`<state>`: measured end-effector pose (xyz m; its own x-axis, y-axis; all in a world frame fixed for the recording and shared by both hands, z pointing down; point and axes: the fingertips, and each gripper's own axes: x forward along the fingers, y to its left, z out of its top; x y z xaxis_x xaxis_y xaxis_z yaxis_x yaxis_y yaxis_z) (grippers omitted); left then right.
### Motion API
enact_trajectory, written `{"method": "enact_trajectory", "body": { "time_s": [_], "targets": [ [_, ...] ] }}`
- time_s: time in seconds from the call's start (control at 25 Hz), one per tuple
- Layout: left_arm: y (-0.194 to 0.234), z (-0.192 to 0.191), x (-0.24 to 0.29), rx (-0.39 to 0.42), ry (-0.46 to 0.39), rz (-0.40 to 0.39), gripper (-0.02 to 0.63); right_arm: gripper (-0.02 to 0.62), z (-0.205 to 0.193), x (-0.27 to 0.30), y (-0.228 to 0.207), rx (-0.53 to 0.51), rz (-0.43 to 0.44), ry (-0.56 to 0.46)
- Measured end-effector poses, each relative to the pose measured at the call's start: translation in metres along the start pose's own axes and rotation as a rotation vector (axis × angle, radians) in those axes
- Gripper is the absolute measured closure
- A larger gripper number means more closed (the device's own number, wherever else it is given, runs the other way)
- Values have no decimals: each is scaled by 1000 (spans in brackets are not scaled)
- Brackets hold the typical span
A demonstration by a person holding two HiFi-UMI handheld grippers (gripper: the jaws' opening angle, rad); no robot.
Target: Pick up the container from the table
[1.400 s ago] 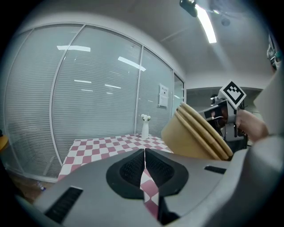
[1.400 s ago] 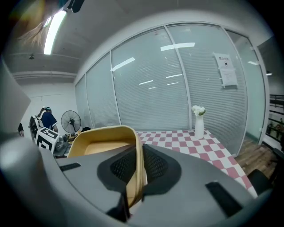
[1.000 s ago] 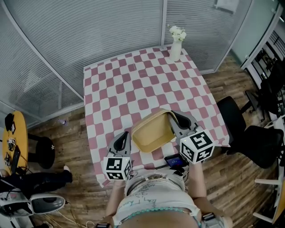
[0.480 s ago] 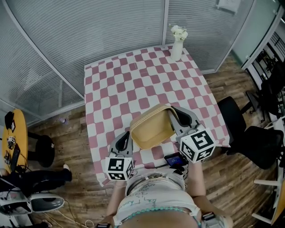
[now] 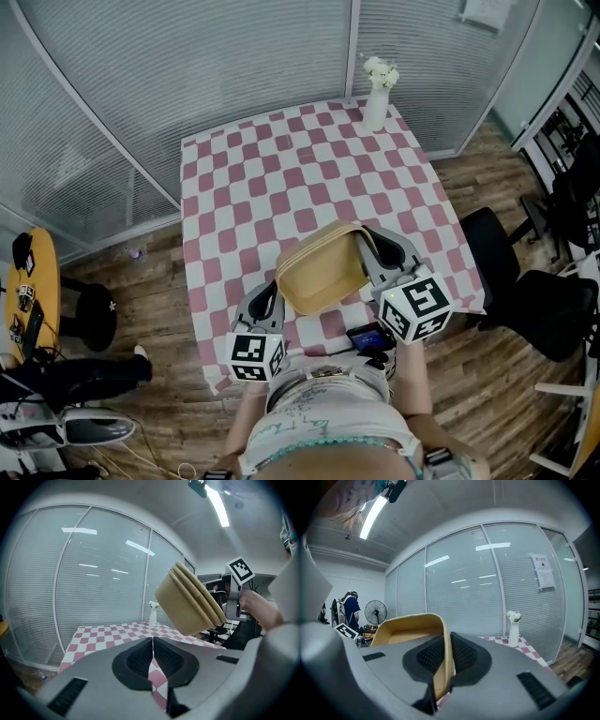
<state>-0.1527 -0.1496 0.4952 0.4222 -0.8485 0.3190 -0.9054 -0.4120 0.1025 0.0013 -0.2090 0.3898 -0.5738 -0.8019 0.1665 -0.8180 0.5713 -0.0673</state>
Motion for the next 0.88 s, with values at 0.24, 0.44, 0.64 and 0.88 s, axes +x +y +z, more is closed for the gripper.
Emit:
{"method": "enact_trajectory", "body": {
  "time_s": [0.24, 0.44, 0.64, 0.88],
  "targets": [
    [-4, -2, 3, -1, 13, -6, 589, 578, -3, 1, -4, 11, 1, 10],
    [-5, -3, 3, 1, 20, -13, 589, 579, -3, 2, -4, 13, 1, 15],
    [-6, -2, 5, 4, 26, -18, 589, 578, -3, 2, -5, 16, 4, 21],
    [-10, -3, 6, 5, 27, -22, 589, 579, -5, 0, -7, 19, 7, 22]
  ]
}}
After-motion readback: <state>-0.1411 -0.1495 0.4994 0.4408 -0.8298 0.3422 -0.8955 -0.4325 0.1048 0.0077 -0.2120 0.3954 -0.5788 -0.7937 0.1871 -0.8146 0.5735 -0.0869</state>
